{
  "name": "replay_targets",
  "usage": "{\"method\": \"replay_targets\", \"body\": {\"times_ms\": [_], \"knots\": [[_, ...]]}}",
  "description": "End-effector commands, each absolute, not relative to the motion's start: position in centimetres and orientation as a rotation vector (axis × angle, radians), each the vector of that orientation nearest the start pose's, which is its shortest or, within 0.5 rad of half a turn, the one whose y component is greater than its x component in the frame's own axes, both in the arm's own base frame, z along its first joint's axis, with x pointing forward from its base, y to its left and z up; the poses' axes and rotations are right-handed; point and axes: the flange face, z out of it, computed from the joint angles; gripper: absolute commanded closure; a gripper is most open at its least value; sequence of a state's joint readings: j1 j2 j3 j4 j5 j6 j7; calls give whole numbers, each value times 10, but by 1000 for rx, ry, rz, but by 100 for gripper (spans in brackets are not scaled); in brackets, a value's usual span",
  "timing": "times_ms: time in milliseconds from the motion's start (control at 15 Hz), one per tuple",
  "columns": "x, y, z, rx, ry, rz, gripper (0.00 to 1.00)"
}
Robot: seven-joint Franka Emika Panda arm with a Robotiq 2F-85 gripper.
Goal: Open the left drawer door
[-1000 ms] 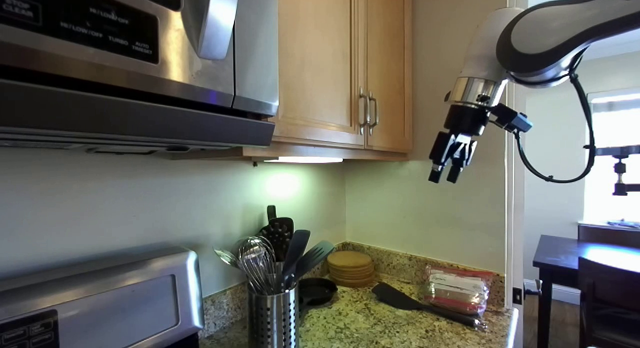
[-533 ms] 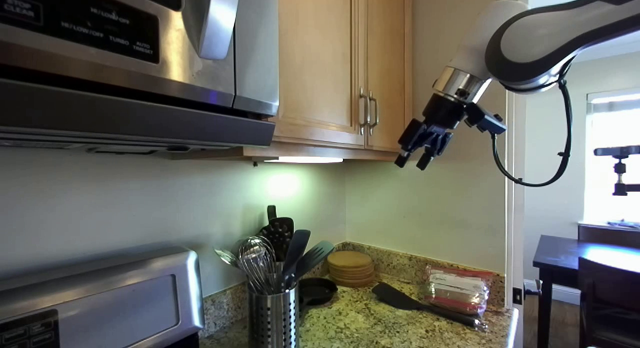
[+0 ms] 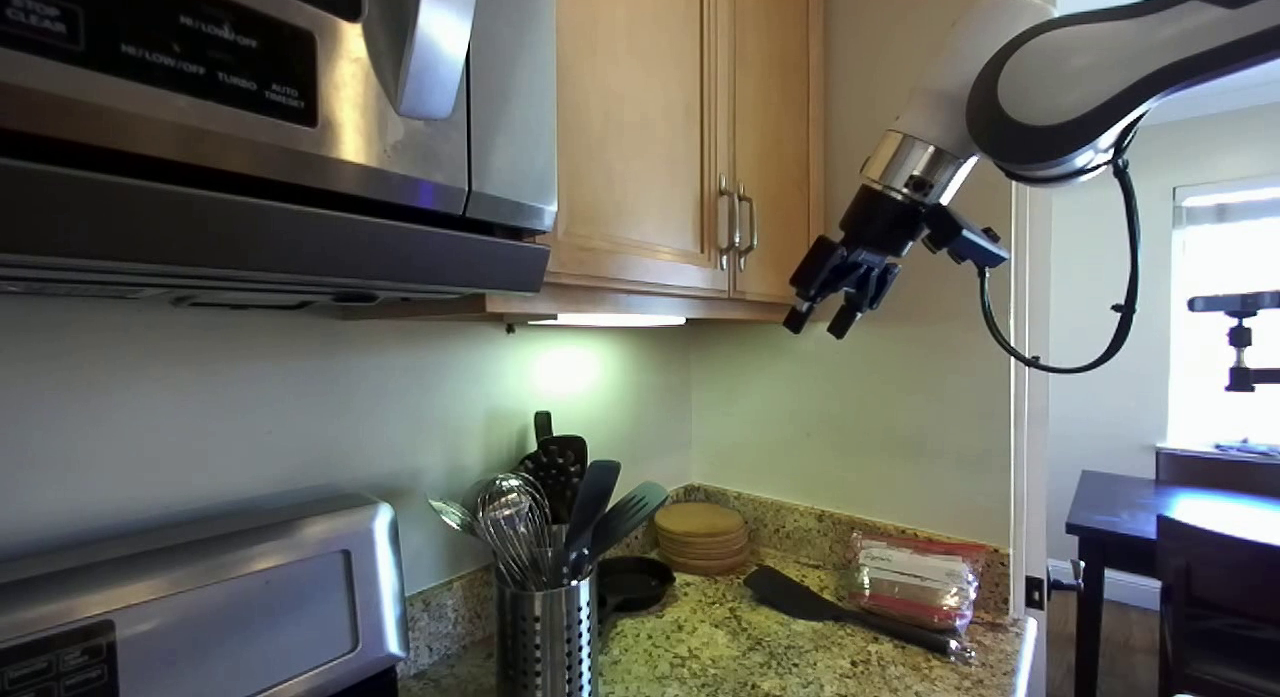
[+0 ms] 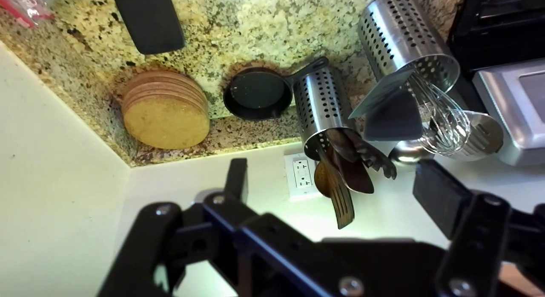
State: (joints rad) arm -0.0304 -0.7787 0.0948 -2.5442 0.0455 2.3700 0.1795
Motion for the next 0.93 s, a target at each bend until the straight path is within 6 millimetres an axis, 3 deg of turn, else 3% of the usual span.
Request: {"method": "replay_targets", "body": {"times_ms": [0, 400, 867], "knots": [[378, 30, 609, -2918, 236, -1000, 0], [395, 20, 662, -2837, 257, -1167, 0], [416, 21, 699, -2749, 229, -1315, 0]]}}
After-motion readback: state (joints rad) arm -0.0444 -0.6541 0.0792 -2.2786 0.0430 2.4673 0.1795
